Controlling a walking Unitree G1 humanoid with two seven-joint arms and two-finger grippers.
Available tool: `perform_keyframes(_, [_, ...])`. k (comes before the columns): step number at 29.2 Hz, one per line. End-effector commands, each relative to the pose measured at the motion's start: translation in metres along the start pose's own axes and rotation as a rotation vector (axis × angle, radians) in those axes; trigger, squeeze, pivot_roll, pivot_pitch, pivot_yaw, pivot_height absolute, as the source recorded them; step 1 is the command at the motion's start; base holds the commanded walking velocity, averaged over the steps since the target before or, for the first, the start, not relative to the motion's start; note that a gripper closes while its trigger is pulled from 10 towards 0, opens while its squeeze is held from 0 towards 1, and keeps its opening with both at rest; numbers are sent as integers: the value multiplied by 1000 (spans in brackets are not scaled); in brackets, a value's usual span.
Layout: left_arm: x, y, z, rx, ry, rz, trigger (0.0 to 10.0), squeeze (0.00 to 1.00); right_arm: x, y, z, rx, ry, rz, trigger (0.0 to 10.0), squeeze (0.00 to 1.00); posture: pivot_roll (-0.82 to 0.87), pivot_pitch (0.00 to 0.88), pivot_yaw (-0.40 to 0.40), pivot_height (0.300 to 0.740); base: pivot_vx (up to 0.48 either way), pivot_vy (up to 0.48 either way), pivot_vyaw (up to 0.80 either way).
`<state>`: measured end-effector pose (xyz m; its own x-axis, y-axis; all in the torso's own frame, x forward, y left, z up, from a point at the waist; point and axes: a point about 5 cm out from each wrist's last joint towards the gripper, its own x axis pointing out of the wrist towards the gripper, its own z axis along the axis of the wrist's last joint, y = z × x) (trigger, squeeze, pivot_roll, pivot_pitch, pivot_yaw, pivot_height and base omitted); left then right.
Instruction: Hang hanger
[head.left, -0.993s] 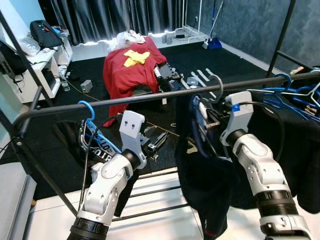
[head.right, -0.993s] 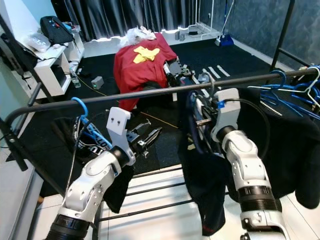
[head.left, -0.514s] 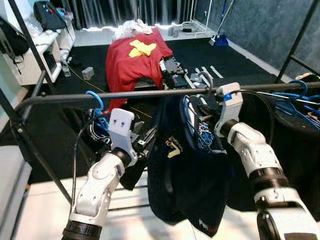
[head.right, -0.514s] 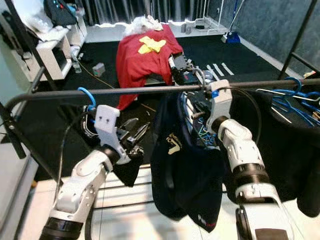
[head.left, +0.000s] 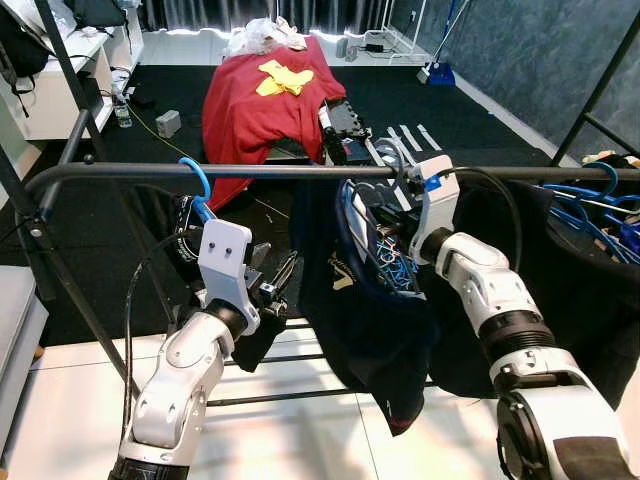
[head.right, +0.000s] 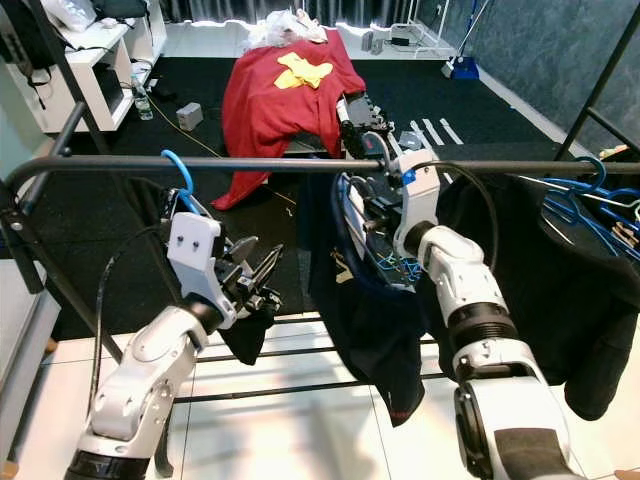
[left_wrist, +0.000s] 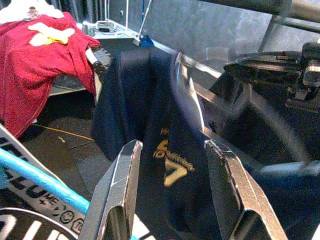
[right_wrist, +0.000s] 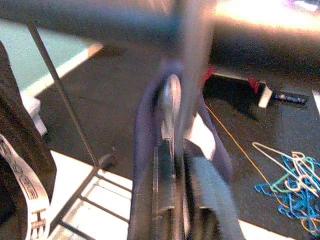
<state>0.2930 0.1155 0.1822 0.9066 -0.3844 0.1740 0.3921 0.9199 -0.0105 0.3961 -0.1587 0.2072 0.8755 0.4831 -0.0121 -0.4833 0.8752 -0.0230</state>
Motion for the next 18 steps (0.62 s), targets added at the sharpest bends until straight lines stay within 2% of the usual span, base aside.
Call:
perform_keyframes(1, [-2, 3, 3, 24, 3, 0, 10000, 0, 1, -2, 8, 14, -45, -13, 10000, 761, 28, 119, -95, 740, 0, 0, 0])
perform_keyframes(2, [-1, 2, 3, 24, 4, -2, 10000, 0, 2, -1, 8, 16, -46, -12, 10000, 1000, 27, 118, -93, 740, 0, 0, 0])
perform_keyframes(4, [-1, 2, 3, 24, 5, -3, 10000, 0, 2, -1, 7, 17, -46, -10, 10000, 1000, 27, 118, -92, 740, 0, 0, 0])
perform_keyframes(5, [-1, 2, 4, 23, 6, -3, 10000, 0, 2, -1, 7, 9, -44, -16, 10000, 957, 27, 119, -90, 740, 0, 0, 0])
perform_keyframes(6, [0, 1, 4, 22, 7, -4, 10000, 0, 3, -2, 7, 4, -44, -23, 10000, 0, 28, 118, -88, 740, 0, 0, 0])
perform_keyframes(11, [0, 1, 5, 19, 9, -4, 10000, 0, 4, -3, 10, -5, -65, -37, 10000, 0, 32, 117, -87, 740, 0, 0, 0])
perform_keyframes(12, [1, 1, 8, 54, 15, -14, 10000, 0, 3, -4, 16, -19, -99, -44, 10000, 0, 48, 117, -67, 740, 0, 0, 0])
perform_keyframes(13, [1, 1, 8, 54, 15, -14, 10000, 0, 3, -4, 16, -19, -99, -44, 10000, 0, 48, 117, -67, 740, 0, 0, 0])
perform_keyframes(14, [2, 5, 16, 83, 18, -5, 10000, 0, 2, -6, 26, -28, -151, -55, 10000, 0, 79, 117, -47, 740, 0, 0, 0])
perform_keyframes(15, [2, 5, 16, 83, 18, -5, 10000, 0, 2, -6, 26, -28, -151, -55, 10000, 0, 79, 117, -47, 740, 0, 0, 0])
perform_keyframes(17, [4, 12, 35, 130, 17, -2, 10000, 0, -2, -7, 40, -22, -242, -69, 10000, 0, 149, 114, -7, 740, 0, 0, 0])
perform_keyframes(18, [4, 12, 35, 130, 17, -2, 10000, 0, -2, -7, 40, -22, -242, -69, 10000, 0, 149, 114, -7, 740, 0, 0, 0])
